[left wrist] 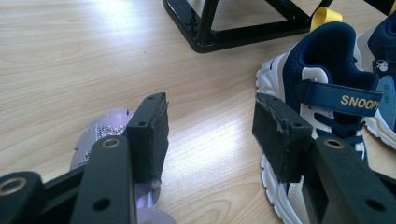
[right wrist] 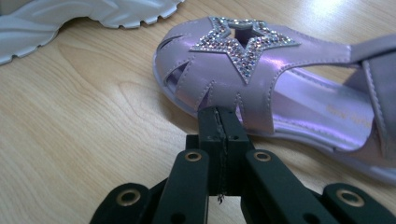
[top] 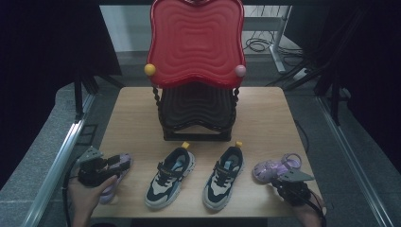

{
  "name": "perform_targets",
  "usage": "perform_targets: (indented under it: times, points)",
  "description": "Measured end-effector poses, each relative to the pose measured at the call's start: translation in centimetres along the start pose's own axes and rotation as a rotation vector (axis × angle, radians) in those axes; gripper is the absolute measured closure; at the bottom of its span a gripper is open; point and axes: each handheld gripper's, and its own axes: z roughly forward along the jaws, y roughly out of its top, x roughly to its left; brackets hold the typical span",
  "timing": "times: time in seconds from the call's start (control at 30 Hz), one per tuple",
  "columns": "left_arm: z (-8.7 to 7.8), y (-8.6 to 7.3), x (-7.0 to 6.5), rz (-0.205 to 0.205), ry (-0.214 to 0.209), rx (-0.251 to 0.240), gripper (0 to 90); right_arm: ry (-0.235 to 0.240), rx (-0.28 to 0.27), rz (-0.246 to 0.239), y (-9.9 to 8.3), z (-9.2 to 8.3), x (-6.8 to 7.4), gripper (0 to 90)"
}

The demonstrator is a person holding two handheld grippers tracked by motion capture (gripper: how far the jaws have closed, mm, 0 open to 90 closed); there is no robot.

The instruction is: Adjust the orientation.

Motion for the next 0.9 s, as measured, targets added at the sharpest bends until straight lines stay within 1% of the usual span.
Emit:
perform_targets:
  times: [0.03,0.23,0.47,0.6,0.67,0.87,0.9]
  points:
    - [0.0,0.0,0.1,-0.002,0.001,0.001,45.9,-0.007,-0.001,0.007,0.2,0.1,0.2,89.7]
    - [0.0,-0.1,0.2,-0.006,0.003,0.002,45.9,-0.025,0.013,0.006,0.7,0.6,0.8,89.7]
    - [0.1,-0.2,0.3,-0.009,0.002,0.009,45.9,-0.026,0.014,0.008,1.1,0.9,1.2,89.6]
    - [0.0,-0.2,0.4,-0.01,0.002,0.008,45.9,-0.034,0.012,0.002,1.5,1.1,1.5,89.7]
    - [0.0,-0.2,0.5,-0.011,0.003,0.007,45.8,-0.051,0.003,-0.014,1.9,1.3,1.9,89.7]
    - [-0.4,-0.3,0.9,-0.022,0.01,-0.003,45.8,-0.049,-0.002,-0.019,2.6,2.0,2.3,89.7]
    - [-0.4,-0.4,1.0,-0.024,0.01,-0.004,45.8,-0.055,0.003,-0.018,2.9,2.2,2.5,89.7]
